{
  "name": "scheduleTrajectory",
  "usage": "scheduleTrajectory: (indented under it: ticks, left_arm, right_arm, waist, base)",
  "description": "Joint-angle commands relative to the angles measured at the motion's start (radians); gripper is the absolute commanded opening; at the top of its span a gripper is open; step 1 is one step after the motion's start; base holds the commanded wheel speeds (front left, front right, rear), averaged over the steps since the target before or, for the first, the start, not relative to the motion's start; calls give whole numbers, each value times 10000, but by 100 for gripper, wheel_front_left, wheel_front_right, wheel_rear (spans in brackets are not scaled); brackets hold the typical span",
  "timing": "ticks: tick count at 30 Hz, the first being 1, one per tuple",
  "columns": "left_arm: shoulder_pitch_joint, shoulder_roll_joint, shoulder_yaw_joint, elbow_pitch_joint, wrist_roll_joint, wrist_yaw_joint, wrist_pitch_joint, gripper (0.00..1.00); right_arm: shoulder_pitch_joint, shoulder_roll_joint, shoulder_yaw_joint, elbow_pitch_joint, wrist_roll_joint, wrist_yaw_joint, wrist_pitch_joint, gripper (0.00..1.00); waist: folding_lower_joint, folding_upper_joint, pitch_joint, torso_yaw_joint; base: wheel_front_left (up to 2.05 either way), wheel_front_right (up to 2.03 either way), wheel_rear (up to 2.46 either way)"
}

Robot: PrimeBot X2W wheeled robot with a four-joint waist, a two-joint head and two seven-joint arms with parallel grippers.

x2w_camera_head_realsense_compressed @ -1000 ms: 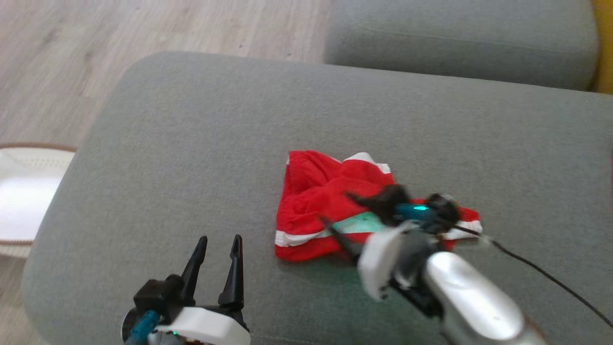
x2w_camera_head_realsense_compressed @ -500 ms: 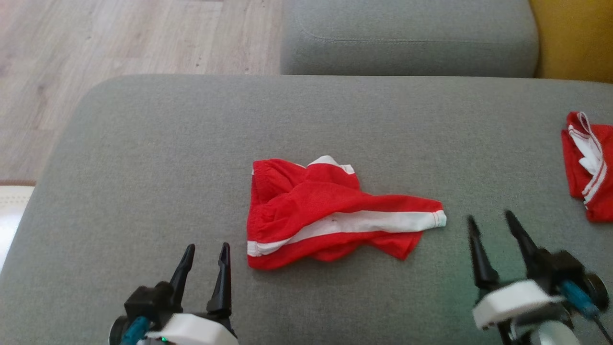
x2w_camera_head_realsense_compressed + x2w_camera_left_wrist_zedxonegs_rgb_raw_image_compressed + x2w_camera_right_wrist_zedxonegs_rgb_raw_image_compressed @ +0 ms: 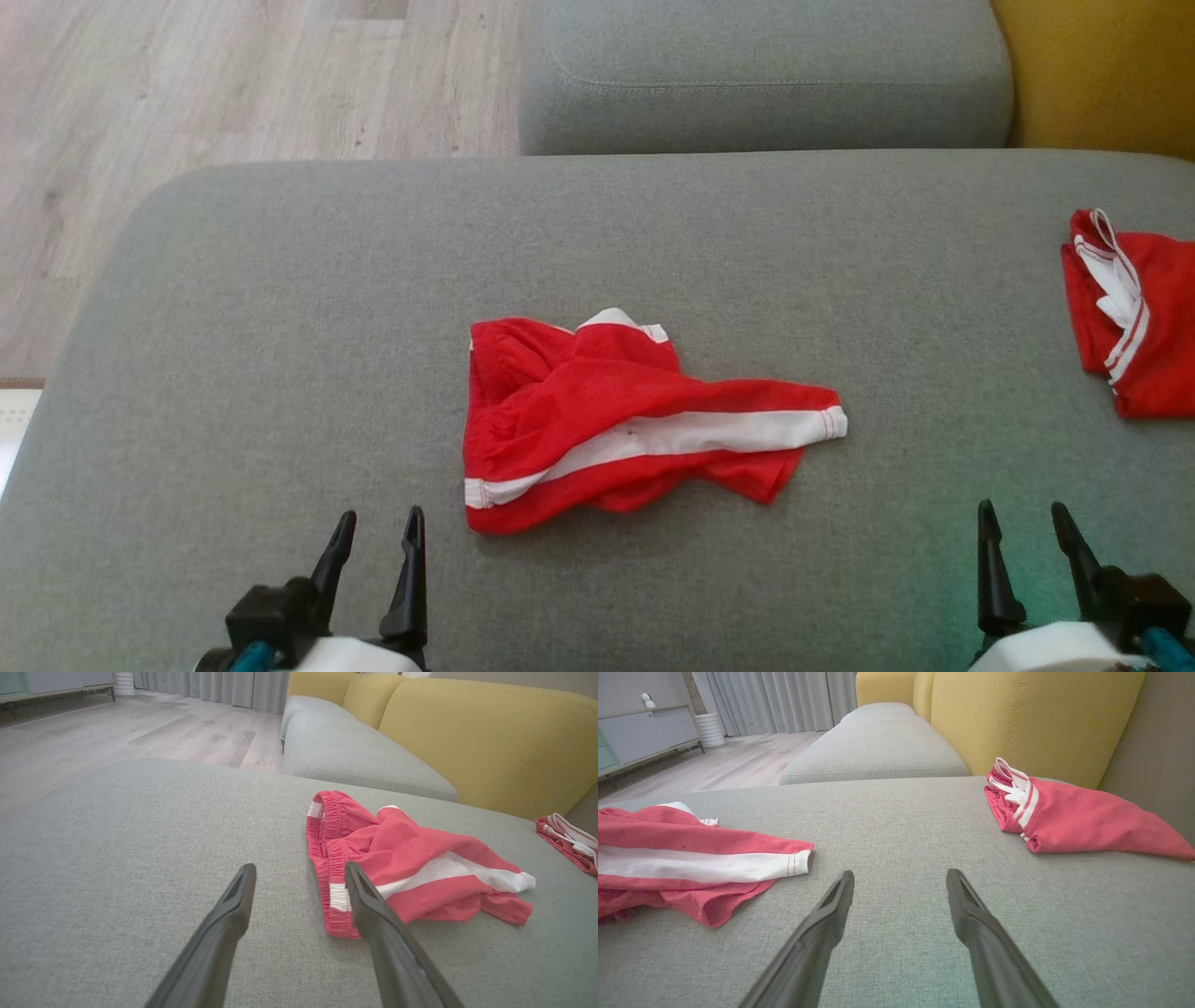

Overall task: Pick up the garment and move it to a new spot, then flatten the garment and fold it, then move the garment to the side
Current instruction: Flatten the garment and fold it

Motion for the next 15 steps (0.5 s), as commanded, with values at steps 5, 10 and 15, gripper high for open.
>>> scheduleTrajectory:
  ticks: [5, 10, 15]
  left_arm:
    - [-477, -40, 375, -328, 111, -26, -122, 100]
    - [-622, -40, 249, -399, 52, 34, -122, 100]
    - [-1093, -40, -184, 149, -40, 168, -122, 100]
  right_arm:
    - [-436, -74, 284, -410, 152, 67, -137, 100]
    - [-690, -73, 530, -229, 476, 67, -131, 100]
    - [-1974, -73, 1441, -22, 804, 67, 1321, 100]
  waist:
    - [0, 0, 14, -8]
    - [0, 0, 99, 6]
    - [0, 0, 587, -56]
  base:
    - [0, 0, 0]
    - [0, 0, 0]
    - [0, 0, 0]
